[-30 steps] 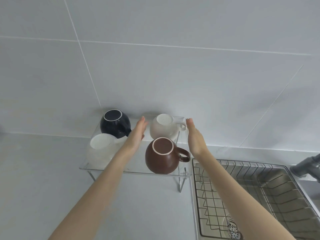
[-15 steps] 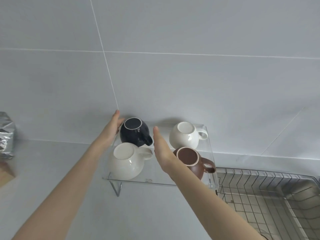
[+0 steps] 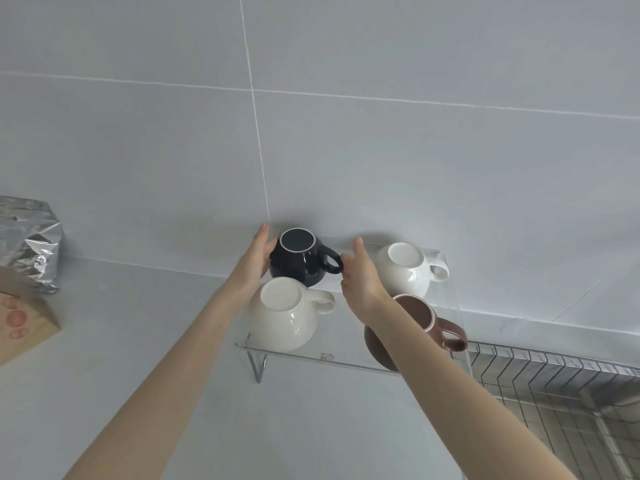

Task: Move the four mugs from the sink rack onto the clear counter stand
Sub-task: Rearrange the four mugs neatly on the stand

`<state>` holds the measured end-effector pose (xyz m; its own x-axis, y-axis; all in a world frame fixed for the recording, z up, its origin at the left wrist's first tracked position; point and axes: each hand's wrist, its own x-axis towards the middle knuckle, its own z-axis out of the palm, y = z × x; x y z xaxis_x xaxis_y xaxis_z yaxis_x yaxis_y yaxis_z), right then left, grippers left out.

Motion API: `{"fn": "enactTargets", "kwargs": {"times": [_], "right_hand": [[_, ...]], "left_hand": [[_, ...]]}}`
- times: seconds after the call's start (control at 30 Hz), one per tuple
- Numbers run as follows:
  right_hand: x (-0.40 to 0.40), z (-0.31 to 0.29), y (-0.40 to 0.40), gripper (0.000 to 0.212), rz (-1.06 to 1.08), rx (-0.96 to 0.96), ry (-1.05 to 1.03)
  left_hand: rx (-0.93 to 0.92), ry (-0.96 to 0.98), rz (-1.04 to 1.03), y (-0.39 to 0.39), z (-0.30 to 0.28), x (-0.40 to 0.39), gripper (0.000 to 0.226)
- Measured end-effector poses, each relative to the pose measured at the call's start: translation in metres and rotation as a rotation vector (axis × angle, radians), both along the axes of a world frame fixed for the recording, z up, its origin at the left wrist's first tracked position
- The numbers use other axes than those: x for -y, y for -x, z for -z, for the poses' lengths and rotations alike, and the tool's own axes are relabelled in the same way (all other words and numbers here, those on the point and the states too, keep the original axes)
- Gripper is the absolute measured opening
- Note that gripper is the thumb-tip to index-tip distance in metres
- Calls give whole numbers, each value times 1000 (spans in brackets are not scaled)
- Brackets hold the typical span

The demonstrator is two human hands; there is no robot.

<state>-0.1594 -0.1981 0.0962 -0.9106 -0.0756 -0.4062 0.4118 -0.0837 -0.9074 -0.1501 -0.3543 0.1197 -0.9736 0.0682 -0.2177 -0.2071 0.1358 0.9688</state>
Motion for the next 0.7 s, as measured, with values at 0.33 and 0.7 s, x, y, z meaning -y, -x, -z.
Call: {"fn": "enactTargets", "kwargs": {"times": [0.33, 0.7], "right_hand": [[4, -10, -2, 49, 20, -28, 32], [-3, 5, -61, 59, 3, -61, 100]], "left_hand": [[21, 1, -45, -4, 14, 10, 67], [-20, 161, -330, -66, 14, 12, 61]]}}
